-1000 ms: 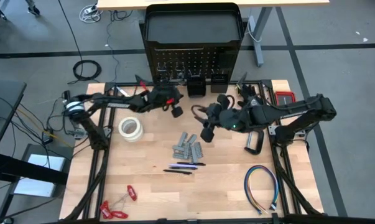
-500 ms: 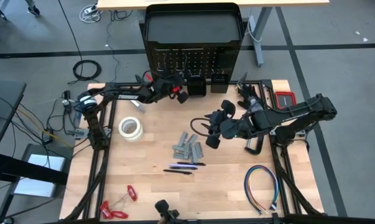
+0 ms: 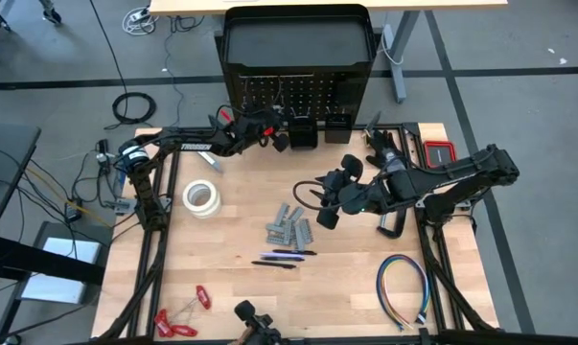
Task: Hang tools onto peg board
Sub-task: Hang the black safety glasses on the peg board
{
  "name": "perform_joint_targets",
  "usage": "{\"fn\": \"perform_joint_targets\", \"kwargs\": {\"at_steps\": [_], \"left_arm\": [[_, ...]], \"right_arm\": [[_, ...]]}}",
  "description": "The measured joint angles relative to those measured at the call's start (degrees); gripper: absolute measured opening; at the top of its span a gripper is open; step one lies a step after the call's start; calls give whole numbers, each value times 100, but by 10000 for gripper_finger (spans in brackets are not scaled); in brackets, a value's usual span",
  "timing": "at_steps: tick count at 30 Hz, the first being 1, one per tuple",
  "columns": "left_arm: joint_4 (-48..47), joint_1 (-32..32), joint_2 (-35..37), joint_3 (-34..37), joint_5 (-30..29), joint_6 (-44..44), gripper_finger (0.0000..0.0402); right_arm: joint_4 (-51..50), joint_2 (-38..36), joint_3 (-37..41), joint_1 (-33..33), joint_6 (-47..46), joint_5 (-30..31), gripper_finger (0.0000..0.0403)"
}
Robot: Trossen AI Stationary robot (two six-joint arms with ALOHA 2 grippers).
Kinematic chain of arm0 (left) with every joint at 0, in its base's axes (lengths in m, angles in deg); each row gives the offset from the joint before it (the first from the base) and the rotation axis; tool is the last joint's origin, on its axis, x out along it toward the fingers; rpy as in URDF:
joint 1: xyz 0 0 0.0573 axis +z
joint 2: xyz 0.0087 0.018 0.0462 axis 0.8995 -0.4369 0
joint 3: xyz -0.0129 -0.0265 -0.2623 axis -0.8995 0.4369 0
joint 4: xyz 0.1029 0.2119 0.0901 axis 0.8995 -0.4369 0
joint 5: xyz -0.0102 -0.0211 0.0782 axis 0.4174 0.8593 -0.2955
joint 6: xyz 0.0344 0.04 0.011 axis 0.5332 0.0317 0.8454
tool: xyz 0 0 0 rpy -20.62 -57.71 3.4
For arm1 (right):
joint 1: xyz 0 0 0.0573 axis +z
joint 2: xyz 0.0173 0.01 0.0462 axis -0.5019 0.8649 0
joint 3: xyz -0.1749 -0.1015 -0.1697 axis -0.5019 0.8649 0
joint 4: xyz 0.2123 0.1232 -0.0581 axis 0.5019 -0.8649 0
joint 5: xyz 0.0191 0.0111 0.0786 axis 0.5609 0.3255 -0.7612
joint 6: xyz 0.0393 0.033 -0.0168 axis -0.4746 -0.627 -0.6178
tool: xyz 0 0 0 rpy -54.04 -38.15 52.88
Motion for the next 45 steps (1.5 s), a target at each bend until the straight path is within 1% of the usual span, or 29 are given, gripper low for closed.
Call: {"fn": "perform_joint_targets", "kwargs": {"at_steps": [12, 19, 24, 27, 29, 33, 38, 41, 45], "left_arm": [[16, 104, -17, 0, 29, 46, 3], [-21, 19, -15, 0, 64, 58, 3], [-448, -95, -17, 0, -30, 311, 5], [-619, -152, -16, -17, -193, 336, 15], [-747, -162, 32, -17, -191, 338, 24], [-836, -169, 293, -17, 75, 312, 44], [-1478, -176, 797, -17, 569, 302, 61], [-1758, -122, 1019, -18, 599, 292, 62], [-2001, 44, 1043, -18, 600, 88, 62]], "right_arm": [[28, 2, 0, 0, -3, -2, 170], [44, 4, 0, -2, -3, -2, 170], [46, 3, 0, -3, -3, -4, 170], [54, 4, 0, -43, -3, -4, 170], [114, 4, 0, -93, 5, -7, 170], [177, 4, 0, -183, 45, -7, 170], [179, 4, 0, -276, 52, -27, 170], [182, 5, 0, -325, 63, -31, 170], [177, 7, 0, -365, 63, -32, 170]]}}
